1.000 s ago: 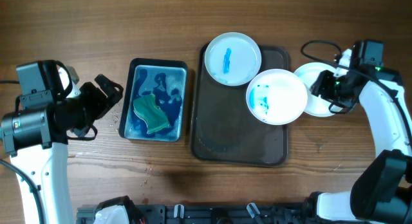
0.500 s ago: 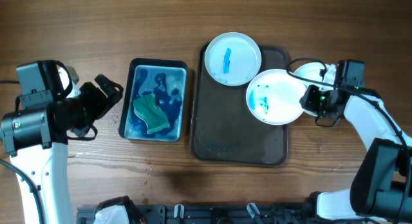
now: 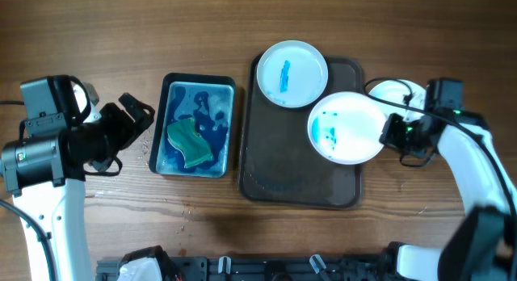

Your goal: Clean dirty plates on tray and stack at the side

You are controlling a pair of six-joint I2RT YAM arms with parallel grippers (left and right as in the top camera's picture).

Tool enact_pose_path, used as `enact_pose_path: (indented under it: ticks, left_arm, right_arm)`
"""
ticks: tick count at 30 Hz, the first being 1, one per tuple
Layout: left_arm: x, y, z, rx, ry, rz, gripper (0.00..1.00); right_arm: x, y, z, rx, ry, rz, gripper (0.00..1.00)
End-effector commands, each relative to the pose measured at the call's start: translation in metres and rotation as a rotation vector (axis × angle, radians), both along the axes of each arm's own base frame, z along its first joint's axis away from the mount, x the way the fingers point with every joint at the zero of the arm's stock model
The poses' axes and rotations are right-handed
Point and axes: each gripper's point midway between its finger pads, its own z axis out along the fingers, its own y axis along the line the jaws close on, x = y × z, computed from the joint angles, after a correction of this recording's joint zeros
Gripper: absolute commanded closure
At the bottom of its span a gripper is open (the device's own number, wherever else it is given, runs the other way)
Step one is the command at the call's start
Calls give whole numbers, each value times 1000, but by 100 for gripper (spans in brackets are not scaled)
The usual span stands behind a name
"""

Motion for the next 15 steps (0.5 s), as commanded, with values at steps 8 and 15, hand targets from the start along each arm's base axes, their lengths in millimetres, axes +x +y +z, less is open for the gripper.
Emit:
enact_pose_path:
  ticks: [8,15]
  left_arm:
    - [6,-41,7,-56,-59,-253,0]
    - [1,-77,-14,-15,38,-419,0]
  right_arm:
    - [-43,50,9,31,9,144,96]
    - [-53,98,-40,10,-28,286,96]
